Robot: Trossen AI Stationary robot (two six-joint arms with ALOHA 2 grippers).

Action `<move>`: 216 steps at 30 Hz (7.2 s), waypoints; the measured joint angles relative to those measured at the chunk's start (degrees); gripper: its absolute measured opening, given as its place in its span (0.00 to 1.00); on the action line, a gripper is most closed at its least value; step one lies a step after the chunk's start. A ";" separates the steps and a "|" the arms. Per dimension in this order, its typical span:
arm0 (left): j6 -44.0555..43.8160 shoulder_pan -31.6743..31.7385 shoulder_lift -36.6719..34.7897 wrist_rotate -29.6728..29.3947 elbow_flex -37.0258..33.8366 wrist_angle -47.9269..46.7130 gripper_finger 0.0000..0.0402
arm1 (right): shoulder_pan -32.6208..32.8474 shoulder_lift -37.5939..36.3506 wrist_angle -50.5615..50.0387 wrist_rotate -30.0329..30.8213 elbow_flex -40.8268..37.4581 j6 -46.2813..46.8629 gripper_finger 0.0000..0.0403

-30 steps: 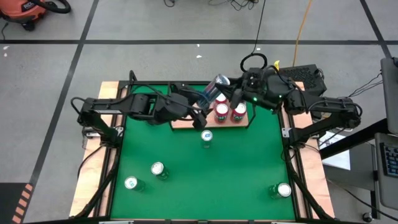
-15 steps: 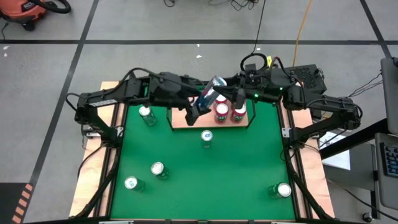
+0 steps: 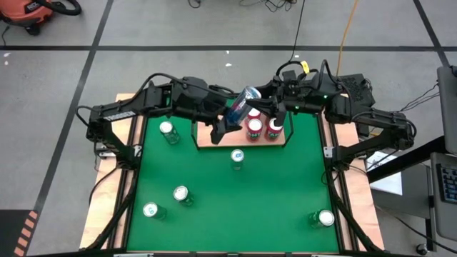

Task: Place canned beverage on shelf
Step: Put the blue soda can on the shelf

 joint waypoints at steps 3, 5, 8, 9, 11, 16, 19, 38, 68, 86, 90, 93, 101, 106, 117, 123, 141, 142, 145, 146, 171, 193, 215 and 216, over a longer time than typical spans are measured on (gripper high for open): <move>0.11 -0.07 0.00 -0.71 -0.02 -0.13 0.57 | 0.01 0.00 0.00 -0.04 0.00 -0.90 0.58; 0.37 -0.05 0.00 -1.34 -0.02 -0.11 0.53 | 0.02 0.00 -0.04 0.18 0.00 -1.45 0.58; 0.39 -0.05 0.02 -1.90 -0.02 -0.04 0.53 | 0.02 0.00 -0.09 0.33 0.00 -1.56 0.59; 0.36 -0.07 0.02 -2.20 -0.03 0.00 0.53 | 0.04 0.00 -0.09 0.51 0.00 -1.62 0.59; 0.19 -0.12 0.02 -3.03 -0.04 0.11 0.54 | 0.10 0.00 -0.09 1.94 0.00 -1.56 0.61; -0.98 -0.40 0.07 -12.59 -0.11 -0.49 0.55 | 0.57 -0.03 -0.41 9.72 0.01 2.90 0.71; -1.72 -0.79 0.07 -19.24 -0.11 0.05 0.55 | 1.37 -0.11 -0.36 14.99 0.07 4.17 0.77; -1.55 -3.30 1.97 -32.79 -0.11 0.25 0.56 | 0.28 6.08 6.51 15.61 0.07 -0.37 0.78; -4.45 -4.03 -1.95 -27.86 0.00 4.15 0.84 | -2.59 5.99 5.29 3.89 0.04 1.38 0.58; -6.12 5.06 -5.30 2.37 0.00 4.49 0.86 | -7.60 5.95 6.33 -18.88 0.04 2.65 0.58; -6.09 6.06 -4.15 6.17 0.00 4.25 0.86 | -8.20 5.90 6.51 -22.25 0.04 2.68 0.58; -6.08 6.38 -3.24 8.00 0.00 4.34 0.86 | -8.20 5.90 6.69 -23.52 0.04 2.62 0.58; -5.92 6.38 -0.75 9.91 -0.11 5.88 0.83 | -8.20 5.90 6.71 -23.54 0.04 1.32 0.58; -5.69 6.38 -0.97 9.40 -0.09 9.96 0.72 | -8.20 5.89 6.37 -23.37 0.04 1.27 0.58; -5.64 6.31 -0.94 9.13 -0.09 10.32 0.55 | -8.20 5.79 6.31 -22.14 0.04 1.54 0.58; -6.06 6.29 -0.94 7.68 -0.07 10.55 0.54 | -8.15 5.60 6.43 -19.39 0.04 2.03 0.62; -8.09 6.27 -1.11 -0.10 -0.09 11.02 0.54 | -8.23 -1.29 -5.42 -11.15 0.04 0.83 0.86; -8.09 6.27 -1.22 -0.60 -0.09 11.66 0.54 | -8.04 -2.01 -7.46 -10.65 0.04 0.31 0.86; -8.05 6.27 -1.36 -2.21 -0.09 15.37 0.54 | -7.00 -3.36 -12.61 -9.30 0.03 -0.71 0.86; -8.07 6.27 -1.38 -2.85 -0.09 16.51 0.54 | -6.76 -3.47 -13.61 -9.18 0.04 -0.82 0.86; -5.56 5.90 -0.66 -8.99 -0.04 21.15 0.54 | -4.42 3.05 -6.74 -8.20 0.04 -1.64 0.75; -4.88 6.24 -1.22 -8.99 0.00 21.80 0.78 | -5.16 3.34 -4.46 -8.50 0.00 -3.41 0.59; -4.59 12.85 -1.92 13.70 -0.07 27.11 0.80 | -5.18 3.21 -7.57 -14.79 0.02 -1.76 0.58; -4.35 12.85 -1.92 14.58 -0.07 27.13 0.80 | -5.18 3.22 -7.74 -15.48 0.02 -1.70 0.58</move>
